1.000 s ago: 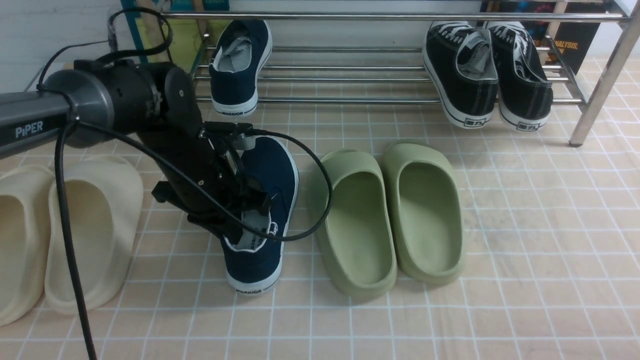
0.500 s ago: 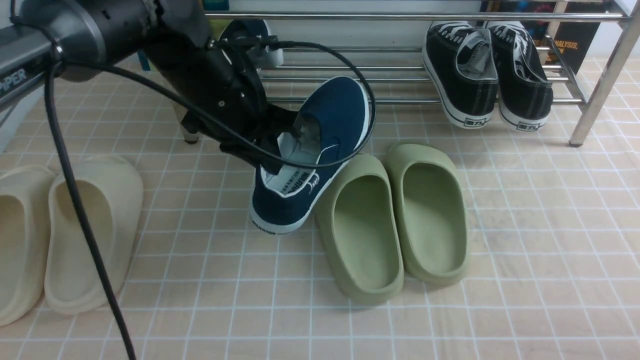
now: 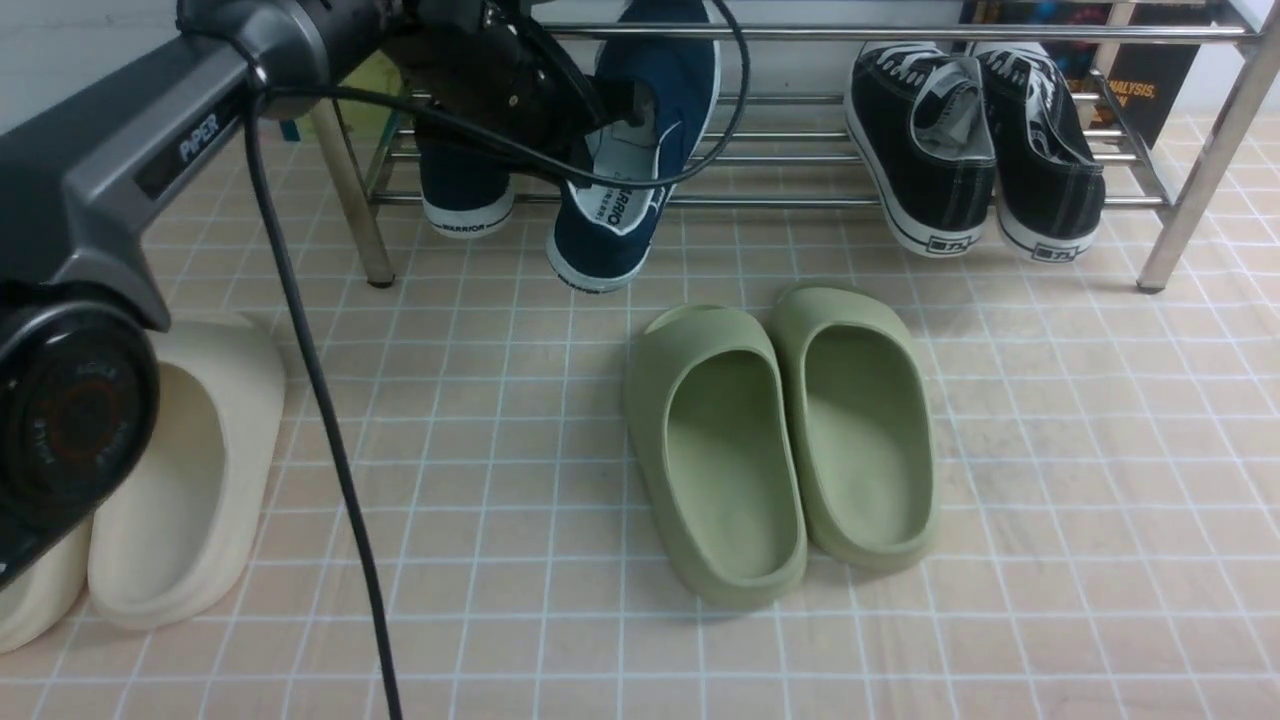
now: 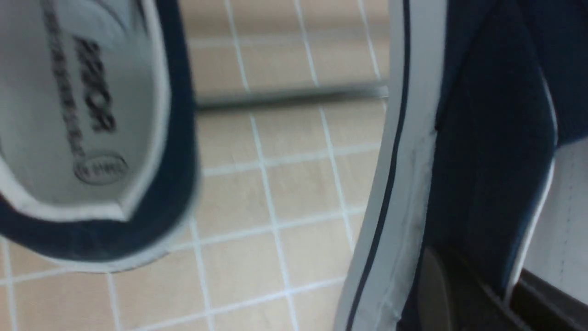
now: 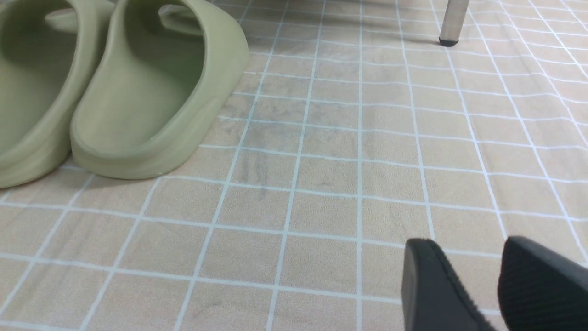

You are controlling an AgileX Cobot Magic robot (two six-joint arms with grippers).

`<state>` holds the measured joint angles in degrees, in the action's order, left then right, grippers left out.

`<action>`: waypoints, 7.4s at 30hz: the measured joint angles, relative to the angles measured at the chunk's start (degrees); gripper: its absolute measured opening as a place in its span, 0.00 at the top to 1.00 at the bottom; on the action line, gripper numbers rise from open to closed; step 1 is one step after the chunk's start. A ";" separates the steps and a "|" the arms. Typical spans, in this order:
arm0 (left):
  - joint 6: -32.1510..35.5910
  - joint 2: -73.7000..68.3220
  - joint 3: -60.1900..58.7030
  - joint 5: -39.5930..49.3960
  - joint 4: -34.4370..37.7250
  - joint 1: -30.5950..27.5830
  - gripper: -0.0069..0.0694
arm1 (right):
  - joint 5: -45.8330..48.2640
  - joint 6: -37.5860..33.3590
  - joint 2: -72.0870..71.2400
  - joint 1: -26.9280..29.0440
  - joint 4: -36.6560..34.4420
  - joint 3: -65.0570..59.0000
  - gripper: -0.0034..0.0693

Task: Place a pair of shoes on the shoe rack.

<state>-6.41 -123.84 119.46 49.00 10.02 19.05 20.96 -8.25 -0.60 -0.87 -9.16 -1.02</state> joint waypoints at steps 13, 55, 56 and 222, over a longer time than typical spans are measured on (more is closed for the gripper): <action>-2.32 -4.42 1.35 -10.63 -4.69 0.00 0.87 | 0.00 0.00 0.00 0.00 0.00 0.00 0.62; 3.88 -2.43 11.00 11.99 -4.07 8.30 0.91 | 0.00 0.00 0.00 0.00 0.00 0.00 0.62; 4.03 -3.56 11.00 12.35 -4.77 9.10 0.91 | 0.00 0.00 0.00 0.00 0.00 0.00 0.62; 5.97 122.19 -111.29 -38.16 -15.52 10.29 0.89 | 0.00 0.00 0.00 0.00 0.00 0.00 0.62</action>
<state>-0.44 -1.65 8.17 10.84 -5.49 29.34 20.96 -8.25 -0.60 -0.87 -9.16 -1.02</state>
